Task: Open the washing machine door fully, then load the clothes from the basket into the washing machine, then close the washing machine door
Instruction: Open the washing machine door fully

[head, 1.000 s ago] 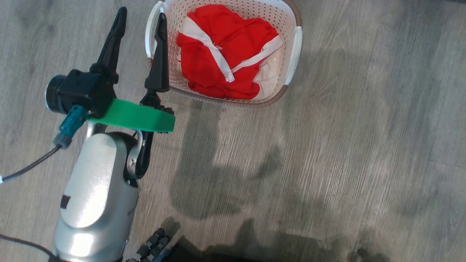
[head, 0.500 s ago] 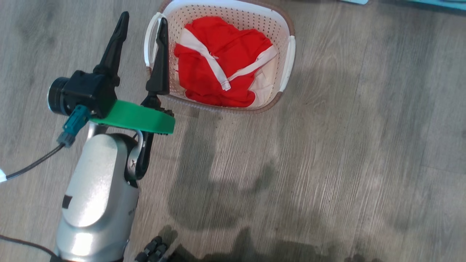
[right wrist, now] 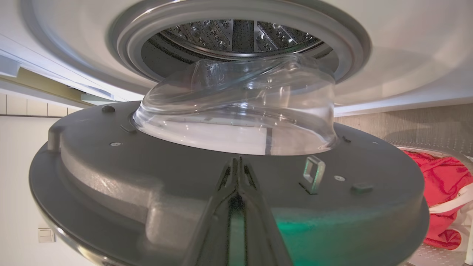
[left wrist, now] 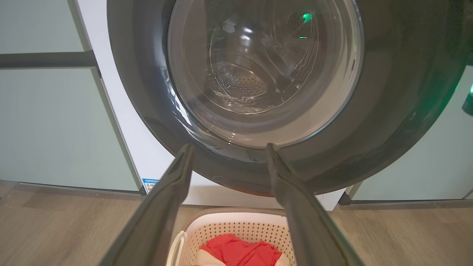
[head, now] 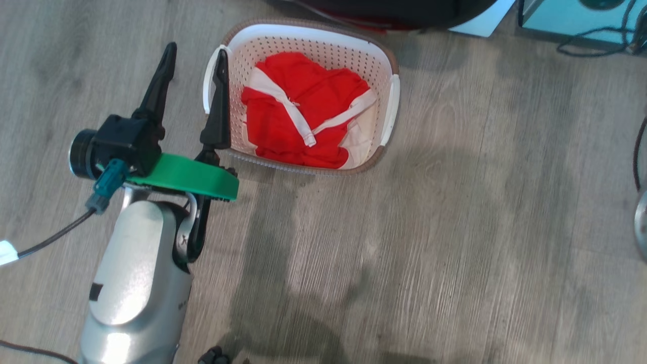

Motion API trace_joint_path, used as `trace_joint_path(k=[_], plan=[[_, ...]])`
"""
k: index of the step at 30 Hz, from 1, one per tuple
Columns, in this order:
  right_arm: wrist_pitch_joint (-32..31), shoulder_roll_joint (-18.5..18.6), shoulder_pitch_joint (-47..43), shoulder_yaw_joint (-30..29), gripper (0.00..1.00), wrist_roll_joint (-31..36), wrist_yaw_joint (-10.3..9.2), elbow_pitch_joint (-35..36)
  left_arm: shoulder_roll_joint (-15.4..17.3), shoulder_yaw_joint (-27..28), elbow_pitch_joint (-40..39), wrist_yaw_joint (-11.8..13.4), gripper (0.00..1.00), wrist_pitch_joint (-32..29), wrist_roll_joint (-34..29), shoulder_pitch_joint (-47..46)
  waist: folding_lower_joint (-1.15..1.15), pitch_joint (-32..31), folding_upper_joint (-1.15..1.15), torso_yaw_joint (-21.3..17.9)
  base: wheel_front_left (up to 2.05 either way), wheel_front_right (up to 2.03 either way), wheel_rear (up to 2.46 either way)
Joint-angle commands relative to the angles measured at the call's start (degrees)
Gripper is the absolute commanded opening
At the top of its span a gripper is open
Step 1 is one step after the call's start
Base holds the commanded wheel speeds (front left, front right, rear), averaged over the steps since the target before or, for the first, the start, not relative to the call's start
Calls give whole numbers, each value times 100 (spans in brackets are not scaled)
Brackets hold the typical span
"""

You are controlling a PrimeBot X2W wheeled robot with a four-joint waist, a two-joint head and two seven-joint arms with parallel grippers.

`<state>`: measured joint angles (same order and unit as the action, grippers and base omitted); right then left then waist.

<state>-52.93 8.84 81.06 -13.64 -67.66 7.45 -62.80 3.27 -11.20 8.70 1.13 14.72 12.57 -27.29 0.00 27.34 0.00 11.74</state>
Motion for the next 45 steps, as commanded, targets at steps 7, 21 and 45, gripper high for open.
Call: trace_joint_path(k=[7, 21, 45], plan=[[-355, -315, -411, 98, 0, -99, 3, 507, 94, 182, 5, -27, 100, 28, 9, 121, 0, -360, 0, 76, 0, 0, 0], [-1061, -578, -1580, 421, 0, -349, 3, 1328, 114, 210, 275, 75, 100, 3, 165, 522, 0, -1026, 0, 310, 0, 0, 0], [-438, -595, -2816, 2925, 0, -2528, 3, 2054, 168, 217, 369, 232, 100, -162, 418, 930, 0, -1560, 0, 993, 0, 0, 0]])
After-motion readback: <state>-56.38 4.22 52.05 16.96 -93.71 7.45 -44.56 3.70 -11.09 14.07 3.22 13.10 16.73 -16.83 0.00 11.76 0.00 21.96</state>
